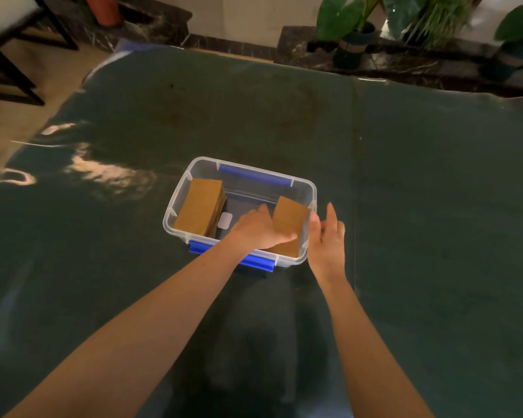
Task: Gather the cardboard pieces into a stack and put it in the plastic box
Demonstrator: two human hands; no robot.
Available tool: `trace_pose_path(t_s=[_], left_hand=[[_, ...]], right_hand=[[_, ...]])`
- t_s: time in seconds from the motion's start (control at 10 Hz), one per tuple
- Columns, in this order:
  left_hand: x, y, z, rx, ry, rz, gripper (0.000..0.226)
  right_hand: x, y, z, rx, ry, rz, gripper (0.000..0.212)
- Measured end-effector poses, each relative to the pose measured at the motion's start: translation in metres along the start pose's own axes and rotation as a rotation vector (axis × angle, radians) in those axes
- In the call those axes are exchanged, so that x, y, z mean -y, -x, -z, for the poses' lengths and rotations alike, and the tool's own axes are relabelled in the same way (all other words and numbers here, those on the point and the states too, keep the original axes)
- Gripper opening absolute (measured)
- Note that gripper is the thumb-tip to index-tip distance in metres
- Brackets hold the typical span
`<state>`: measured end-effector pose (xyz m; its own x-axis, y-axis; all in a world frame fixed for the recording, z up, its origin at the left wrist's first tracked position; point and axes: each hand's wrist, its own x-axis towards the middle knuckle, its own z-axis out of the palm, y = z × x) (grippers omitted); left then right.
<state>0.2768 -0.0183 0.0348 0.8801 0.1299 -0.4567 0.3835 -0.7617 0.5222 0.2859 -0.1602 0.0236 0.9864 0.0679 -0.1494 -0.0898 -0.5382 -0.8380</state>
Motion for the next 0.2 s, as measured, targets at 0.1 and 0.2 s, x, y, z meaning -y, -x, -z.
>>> trace_pose_path(t_s=[0.1,0.2], left_hand=[[-0.004,0.017,0.016,-0.312,-0.062,-0.039,0.056],[-0.008,0.035,0.026,-0.569,-0.033,-0.173,0.044]], right_hand=[[0.006,0.008,0.013,-0.036,0.070,0.026,0.060],[0.017,0.021,0.027,-0.114,0.119,0.071,0.059]])
